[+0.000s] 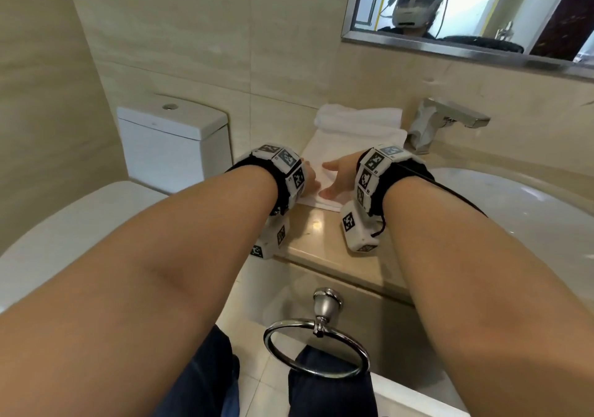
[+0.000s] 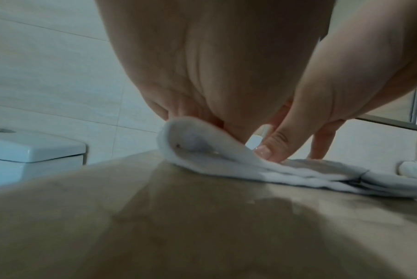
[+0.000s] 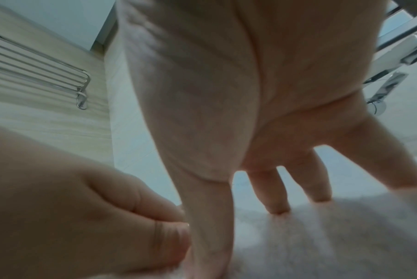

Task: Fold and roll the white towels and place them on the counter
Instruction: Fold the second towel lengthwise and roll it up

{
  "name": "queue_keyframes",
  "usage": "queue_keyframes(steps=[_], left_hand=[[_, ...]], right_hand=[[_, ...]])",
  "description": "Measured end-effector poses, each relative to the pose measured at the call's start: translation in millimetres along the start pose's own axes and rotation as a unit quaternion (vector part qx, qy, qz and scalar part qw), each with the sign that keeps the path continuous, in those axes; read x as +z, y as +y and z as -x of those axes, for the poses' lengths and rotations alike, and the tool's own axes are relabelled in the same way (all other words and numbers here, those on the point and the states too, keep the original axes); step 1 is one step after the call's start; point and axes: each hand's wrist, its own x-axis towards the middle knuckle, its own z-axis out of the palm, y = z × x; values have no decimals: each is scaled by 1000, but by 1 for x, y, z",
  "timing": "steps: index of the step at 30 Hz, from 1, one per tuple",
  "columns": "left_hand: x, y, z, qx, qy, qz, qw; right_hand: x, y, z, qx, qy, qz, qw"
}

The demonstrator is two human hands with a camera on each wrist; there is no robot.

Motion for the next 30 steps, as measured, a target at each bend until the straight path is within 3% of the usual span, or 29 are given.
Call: queue_keyframes(steps=[2,5,10,17,20,23,26,30], left_hand=[[-1,0,-8,7,-33,-7,999],[-10,4,24,-27,-23,82,996],[2,1,24,-41,26,219,975],[-2,3,37,-16,36,228,973],[-10,-4,47,-2,89,305,948],[-17,-13,62,7,165,344,924],[-15,-9,69,19,138,335,932],[-3,-3,72,15,120,312,942]], right_hand=[[-1,0,2,2,4,4,1000],[1,0,5,10,14,12,1000],[12,-3,9,-3,38,26,999],[20,3,19,1,40,-59,997],[24,12,17,28,45,-147,988],[26,24,25,52,106,-185,976],[29,32,39,61,133,-172,974],[35,33,53,71,80,-133,985]])
